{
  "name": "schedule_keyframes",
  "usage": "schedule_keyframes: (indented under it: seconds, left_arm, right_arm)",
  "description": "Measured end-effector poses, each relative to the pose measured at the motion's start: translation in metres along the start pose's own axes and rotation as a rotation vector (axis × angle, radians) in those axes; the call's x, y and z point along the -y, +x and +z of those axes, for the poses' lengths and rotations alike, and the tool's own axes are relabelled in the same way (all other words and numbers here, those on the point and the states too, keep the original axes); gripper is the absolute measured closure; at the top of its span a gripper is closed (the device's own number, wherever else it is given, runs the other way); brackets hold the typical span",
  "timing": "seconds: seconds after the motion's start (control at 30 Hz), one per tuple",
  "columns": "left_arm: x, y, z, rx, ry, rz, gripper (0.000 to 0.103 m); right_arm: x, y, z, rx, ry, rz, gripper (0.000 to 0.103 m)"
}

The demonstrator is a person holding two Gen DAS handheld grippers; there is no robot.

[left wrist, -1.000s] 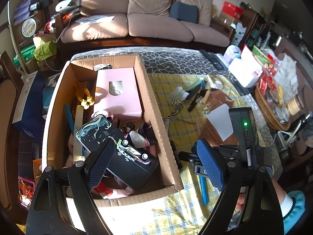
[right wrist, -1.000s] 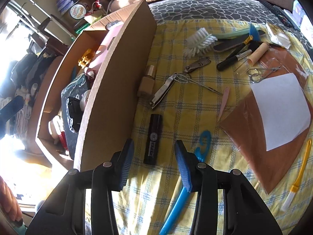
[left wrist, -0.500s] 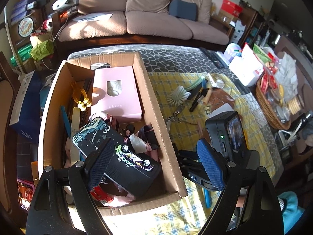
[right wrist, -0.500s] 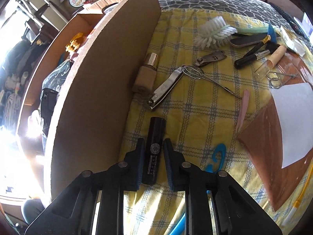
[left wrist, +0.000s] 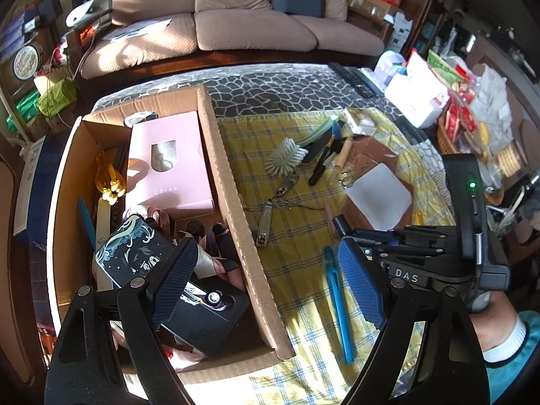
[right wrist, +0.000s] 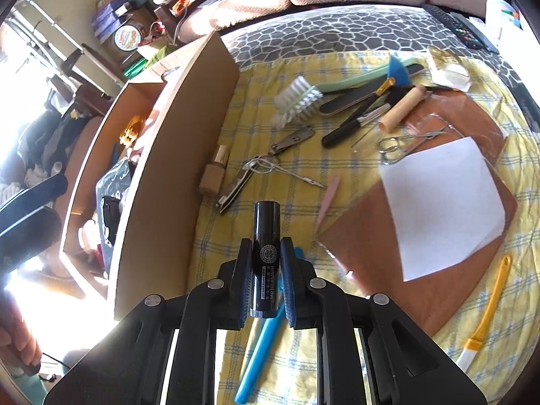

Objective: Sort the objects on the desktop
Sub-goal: 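Close the right gripper on the black cylindrical tube and lift it, then hold the black tube in the right gripper while the left gripper approaches the metal keyring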

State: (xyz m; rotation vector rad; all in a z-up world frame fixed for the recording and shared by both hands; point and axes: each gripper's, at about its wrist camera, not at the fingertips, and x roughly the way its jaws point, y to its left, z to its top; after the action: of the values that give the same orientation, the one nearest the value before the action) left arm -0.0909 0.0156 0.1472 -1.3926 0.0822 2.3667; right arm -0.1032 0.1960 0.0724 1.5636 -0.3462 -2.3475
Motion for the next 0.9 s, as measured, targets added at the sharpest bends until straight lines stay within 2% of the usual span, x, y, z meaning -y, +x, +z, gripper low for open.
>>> schedule_keyframes:
  seconds: [0.1, 0.17, 0.33, 0.4, 0.43, 0.63, 0.7, 0.8, 0.9]
  left_arm:
    - [0.011, 0.009, 0.006, -0.019, 0.0, -0.007, 0.021]
    - [0.019, 0.015, 0.012, -0.03, 0.012, -0.008, 0.028]
    - [0.043, 0.029, 0.027, -0.054, 0.048, -0.009, 0.031]
    - [0.049, 0.036, 0.033, -0.075, 0.037, -0.027, 0.036]
    - [0.052, 0.042, 0.036, -0.086, 0.017, -0.04, 0.041]
    - [0.058, 0.07, 0.045, -0.134, -0.123, -0.159, 0.041]
    - [0.057, 0.085, 0.044, -0.161, -0.182, -0.17, 0.041]
    - [0.051, 0.109, 0.04, -0.215, -0.287, -0.208, 0.052]
    - [0.049, 0.127, 0.037, -0.226, -0.309, -0.19, 0.055]
  right_arm:
    - [0.012, -0.017, 0.001, 0.021, 0.018, -0.002, 0.088]
    - [0.019, -0.027, 0.002, 0.034, 0.03, 0.001, 0.088]
    - [0.036, -0.049, 0.003, 0.058, 0.046, 0.0, 0.088]
    - [0.044, -0.055, 0.003, 0.067, 0.052, 0.001, 0.088]
    - [0.048, -0.058, 0.003, 0.07, 0.056, 0.003, 0.088]
    - [0.073, -0.066, -0.002, 0.082, 0.085, 0.025, 0.088]
    - [0.081, -0.066, -0.005, 0.083, 0.094, 0.031, 0.088]
    - [0.091, -0.063, -0.008, 0.08, 0.105, 0.038, 0.088]
    - [0.098, -0.061, -0.01, 0.079, 0.106, 0.043, 0.088]
